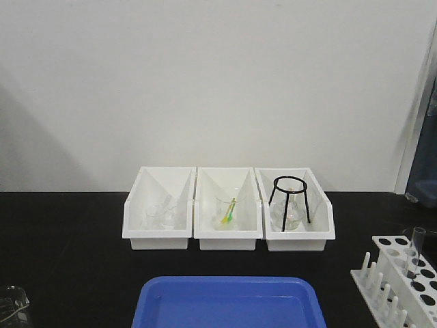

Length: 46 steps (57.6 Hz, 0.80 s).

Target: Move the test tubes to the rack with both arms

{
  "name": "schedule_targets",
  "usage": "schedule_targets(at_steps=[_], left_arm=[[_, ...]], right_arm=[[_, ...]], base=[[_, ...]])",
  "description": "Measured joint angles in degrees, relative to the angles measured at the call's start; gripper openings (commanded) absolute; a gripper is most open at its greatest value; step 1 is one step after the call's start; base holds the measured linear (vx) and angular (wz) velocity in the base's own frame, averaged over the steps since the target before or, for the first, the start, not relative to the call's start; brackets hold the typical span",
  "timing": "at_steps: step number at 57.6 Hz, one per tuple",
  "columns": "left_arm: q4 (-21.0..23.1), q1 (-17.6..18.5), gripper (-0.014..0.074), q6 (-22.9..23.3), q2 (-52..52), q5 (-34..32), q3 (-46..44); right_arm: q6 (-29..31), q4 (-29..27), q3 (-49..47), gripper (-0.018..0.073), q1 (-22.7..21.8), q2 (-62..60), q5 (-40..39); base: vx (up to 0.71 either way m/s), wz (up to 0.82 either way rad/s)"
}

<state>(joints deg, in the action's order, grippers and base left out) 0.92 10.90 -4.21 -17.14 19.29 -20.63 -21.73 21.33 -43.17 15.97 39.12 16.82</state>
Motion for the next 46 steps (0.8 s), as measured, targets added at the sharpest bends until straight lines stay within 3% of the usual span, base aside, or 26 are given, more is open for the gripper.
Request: schedule_targets(at_steps=[8, 18, 26, 46], left_arm=[[0.00, -3.34, -0.0015, 0.51, 14.98, -0.01, 11.77], [0.00, -4.59, -0.0015, 5.65, 17.58, -4.34, 21.48], [-0.92, -4.66, -0.0015, 7.90, 17.58, -10.79, 22.27], [-0.92, -4.66, -0.0015, 8.82, 17.58, -11.20, 22.34]], right_arm=[[0.00, 0.00, 0.00, -0.0008, 0.00, 0.00, 0.00], [0.00, 0.00, 0.00, -0.0008, 0.00, -0.11, 0.26], [0.00, 0.00, 0.00, -0.0008, 0.00, -0.05, 0.44], [0.00, 0.00, 0.00, -0.0008, 0.00, -0.05, 0.44]], base=[[0.00, 0.00], [0.00, 0.01], [0.00, 0.00], [0.00, 0.00]])
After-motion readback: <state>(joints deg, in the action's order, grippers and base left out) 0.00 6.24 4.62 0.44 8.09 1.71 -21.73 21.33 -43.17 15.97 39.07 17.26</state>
